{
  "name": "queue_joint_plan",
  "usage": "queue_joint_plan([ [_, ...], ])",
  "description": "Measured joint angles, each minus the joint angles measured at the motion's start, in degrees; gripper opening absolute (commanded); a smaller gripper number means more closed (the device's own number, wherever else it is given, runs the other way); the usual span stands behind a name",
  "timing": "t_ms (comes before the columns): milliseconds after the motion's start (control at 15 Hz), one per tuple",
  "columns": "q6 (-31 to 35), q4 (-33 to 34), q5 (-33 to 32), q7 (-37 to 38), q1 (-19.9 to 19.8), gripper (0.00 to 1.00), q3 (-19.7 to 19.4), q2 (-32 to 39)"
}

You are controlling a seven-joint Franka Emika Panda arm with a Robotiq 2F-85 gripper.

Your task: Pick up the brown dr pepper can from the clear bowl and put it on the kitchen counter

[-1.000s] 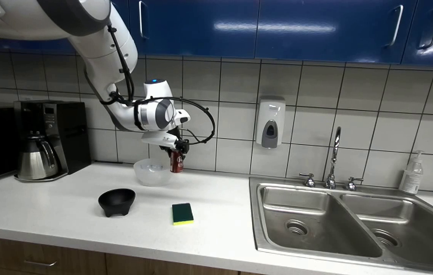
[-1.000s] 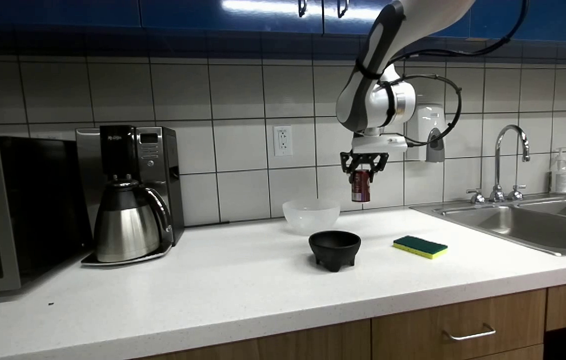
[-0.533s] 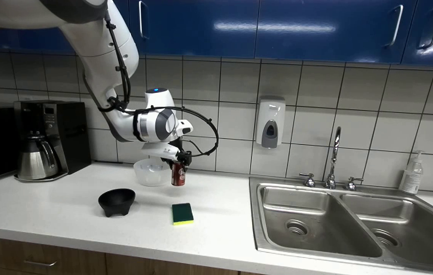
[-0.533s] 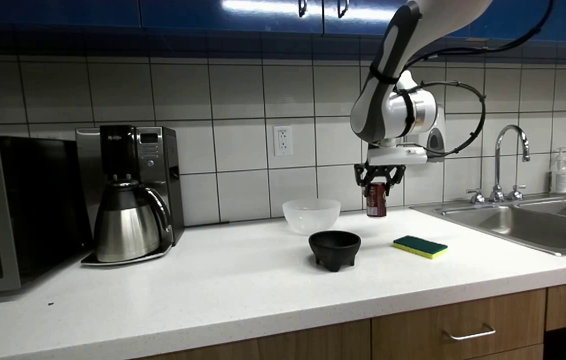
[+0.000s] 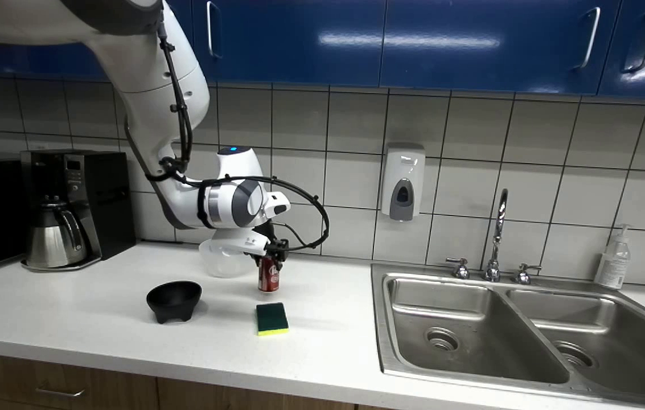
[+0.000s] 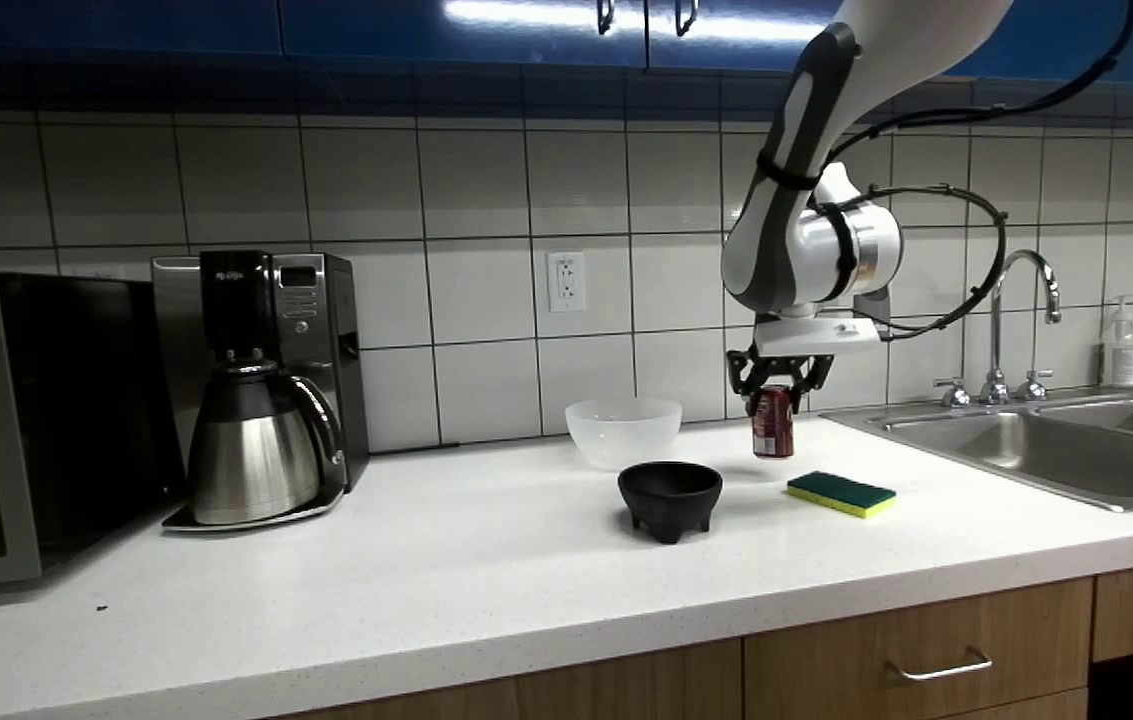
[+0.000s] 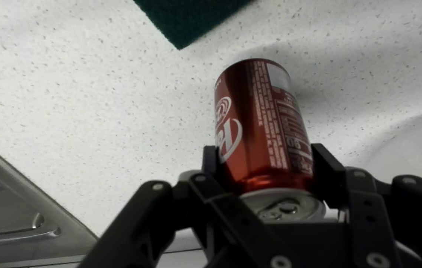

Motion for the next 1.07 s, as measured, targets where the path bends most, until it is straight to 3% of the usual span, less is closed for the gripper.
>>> queue_joint_plan([
  [1067, 6.9, -1.0, 0.1, 0.0, 0.7, 0.38, -0.9, 3.9],
])
